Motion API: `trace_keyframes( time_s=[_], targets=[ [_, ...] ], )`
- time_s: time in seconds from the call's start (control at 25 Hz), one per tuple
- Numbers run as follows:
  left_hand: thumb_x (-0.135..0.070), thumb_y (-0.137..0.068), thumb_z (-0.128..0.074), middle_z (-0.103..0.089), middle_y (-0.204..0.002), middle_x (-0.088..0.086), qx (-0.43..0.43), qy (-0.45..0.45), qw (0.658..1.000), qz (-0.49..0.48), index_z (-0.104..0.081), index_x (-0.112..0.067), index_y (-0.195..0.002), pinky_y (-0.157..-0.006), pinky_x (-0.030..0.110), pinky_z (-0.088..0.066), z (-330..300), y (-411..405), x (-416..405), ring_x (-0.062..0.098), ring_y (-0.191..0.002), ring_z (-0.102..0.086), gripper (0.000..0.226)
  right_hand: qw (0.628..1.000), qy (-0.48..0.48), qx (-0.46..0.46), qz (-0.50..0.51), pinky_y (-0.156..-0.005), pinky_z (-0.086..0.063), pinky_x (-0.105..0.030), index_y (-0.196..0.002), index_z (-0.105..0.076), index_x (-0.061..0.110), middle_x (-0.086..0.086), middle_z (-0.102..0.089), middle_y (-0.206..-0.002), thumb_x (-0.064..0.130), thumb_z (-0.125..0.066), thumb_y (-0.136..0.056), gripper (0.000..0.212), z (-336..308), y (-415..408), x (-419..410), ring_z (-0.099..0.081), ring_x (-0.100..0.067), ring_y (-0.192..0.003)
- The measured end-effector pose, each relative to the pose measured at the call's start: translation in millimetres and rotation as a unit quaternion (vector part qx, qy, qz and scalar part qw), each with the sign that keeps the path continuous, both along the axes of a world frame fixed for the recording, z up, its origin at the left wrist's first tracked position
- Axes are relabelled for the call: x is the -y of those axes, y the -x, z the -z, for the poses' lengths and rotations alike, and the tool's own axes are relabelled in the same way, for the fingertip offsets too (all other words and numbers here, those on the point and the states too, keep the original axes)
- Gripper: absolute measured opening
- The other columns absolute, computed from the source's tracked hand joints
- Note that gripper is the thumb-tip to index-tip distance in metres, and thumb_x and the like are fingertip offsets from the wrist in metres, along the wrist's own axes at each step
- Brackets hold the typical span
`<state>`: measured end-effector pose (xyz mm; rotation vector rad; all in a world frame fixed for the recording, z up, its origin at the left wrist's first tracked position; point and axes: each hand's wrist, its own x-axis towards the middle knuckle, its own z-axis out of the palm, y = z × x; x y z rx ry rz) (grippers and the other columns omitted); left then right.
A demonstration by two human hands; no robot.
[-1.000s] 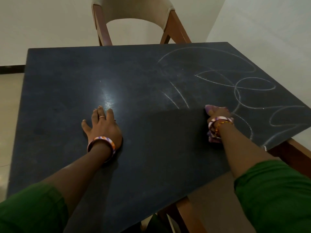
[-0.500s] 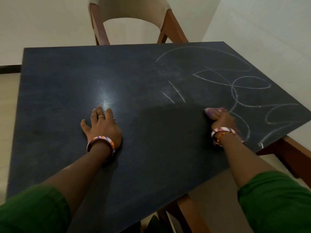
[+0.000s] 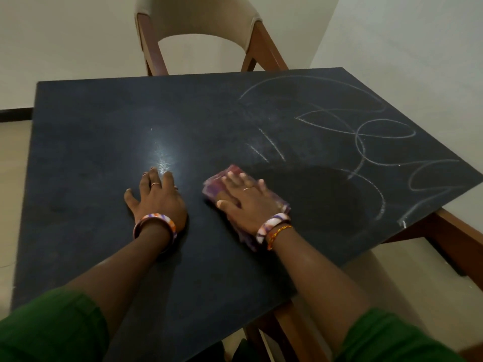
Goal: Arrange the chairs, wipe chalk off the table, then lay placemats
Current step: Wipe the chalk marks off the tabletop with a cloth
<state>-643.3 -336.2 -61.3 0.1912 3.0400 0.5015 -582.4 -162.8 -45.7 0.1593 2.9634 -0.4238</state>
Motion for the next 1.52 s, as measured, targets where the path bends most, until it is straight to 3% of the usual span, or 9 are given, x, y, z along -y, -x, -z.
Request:
trace_keyframes(
  time_s=[0.24,0.36,0.52,0.6,0.88,0.96,1.2,1.4,1.52],
  targets=[
    [-0.025,-0.096,-0.03,-0.01,-0.156,0.01,0.002,0.011,1.0,-0.006,-0.026,-0.018,-0.14,-0.111,0.057,-0.005,1.9,1.1,-2.8,0.025,-0.144,-0.005,0.045,0.93,-0.044,0.066,0.36,-0.113,0.002,-0.059,-0.151,-0.002,0.024,-0.001,0.006,-0.159,0.061,-0.017,-0.094,0.07,1.3,-10.3,-134.9,0.007,-0.027,-0.146],
    [-0.024,-0.096,-0.03,-0.009,-0.156,0.01,0.004,0.014,1.0,-0.007,-0.025,-0.018,-0.14,-0.111,0.057,-0.005,2.0,1.9,-3.6,0.025,-0.144,-0.004,0.045,0.957,-0.06,0.056,0.279,-0.112,0.003,-0.058,-0.151,-0.001,0.027,0.001,0.008,-0.159,0.066,-0.024,-0.09,0.076,3.1,12.8,-84.8,0.008,-0.029,-0.145],
    [-0.025,-0.097,-0.031,-0.009,-0.156,0.009,0.008,0.011,1.0,-0.005,-0.026,-0.018,-0.141,-0.111,0.056,-0.005,0.6,0.3,-1.9,0.024,-0.144,-0.005,0.045,0.999,-0.034,0.006,-0.007,-0.114,0.004,-0.051,-0.15,-0.009,0.032,0.009,0.001,-0.159,0.046,-0.031,-0.097,0.06,6.3,27.2,30.7,0.006,-0.02,-0.146],
    [-0.026,-0.097,-0.03,-0.01,-0.156,0.008,0.003,0.006,1.0,-0.003,-0.028,-0.018,-0.14,-0.112,0.056,-0.005,-0.3,-0.2,-0.9,0.023,-0.144,-0.006,0.044,0.999,-0.009,0.004,-0.043,-0.116,0.003,-0.047,-0.149,-0.014,0.035,0.013,-0.003,-0.158,0.039,-0.033,-0.098,0.054,2.7,33.4,21.3,0.002,-0.014,-0.146],
    [-0.025,-0.096,-0.03,-0.009,-0.156,0.009,0.001,0.016,1.0,-0.009,-0.027,-0.018,-0.137,-0.111,0.056,-0.006,3.5,0.8,-2.7,0.024,-0.144,-0.004,0.042,0.954,-0.031,0.041,0.296,-0.115,-0.003,-0.057,-0.147,-0.027,0.028,0.0,-0.009,-0.159,0.028,-0.026,-0.101,0.046,-5.6,38.9,-133.5,-0.006,-0.029,-0.145],
    [-0.025,-0.095,-0.03,-0.008,-0.156,0.01,0.002,0.02,1.0,-0.011,-0.027,-0.018,-0.137,-0.111,0.057,-0.006,4.7,2.4,-3.6,0.025,-0.143,-0.004,0.042,0.955,-0.054,0.019,0.291,-0.115,-0.006,-0.054,-0.147,-0.029,0.022,-0.006,-0.013,-0.158,0.026,-0.027,-0.101,0.046,-5.9,47.7,-108.8,-0.011,-0.034,-0.143],
    [-0.027,-0.097,-0.03,-0.007,-0.156,0.008,0.008,0.016,1.0,-0.004,-0.023,-0.02,-0.141,-0.113,0.055,-0.004,2.1,0.6,-1.1,0.023,-0.144,-0.002,0.046,0.998,0.046,-0.052,-0.011,-0.117,-0.004,-0.034,-0.145,-0.033,0.022,0.0,-0.023,-0.156,0.018,-0.038,-0.097,0.048,12.8,73.5,11.5,-0.014,-0.023,-0.145],
    [-0.03,-0.098,-0.031,-0.005,-0.157,0.008,0.023,0.001,1.0,0.011,-0.023,-0.018,-0.145,-0.113,0.05,0.001,-2.7,-3.4,4.6,0.021,-0.145,-0.001,0.049,0.979,0.02,-0.075,0.187,-0.108,-0.033,-0.039,-0.129,-0.048,0.043,-0.001,-0.044,-0.143,0.024,-0.034,-0.093,0.043,1.8,68.4,-116.8,-0.046,-0.027,-0.126],
    [-0.028,-0.095,-0.04,-0.015,-0.155,0.012,0.007,-0.004,0.999,0.032,-0.038,-0.015,-0.135,-0.113,0.047,-0.004,-7.3,6.5,1.8,0.026,-0.143,-0.008,0.042,0.947,0.02,-0.035,0.318,-0.107,-0.034,-0.045,-0.13,-0.05,0.034,-0.009,-0.049,-0.136,0.023,-0.032,-0.094,0.042,-5.6,68.8,-145.6,-0.048,-0.033,-0.121]
  ],
)
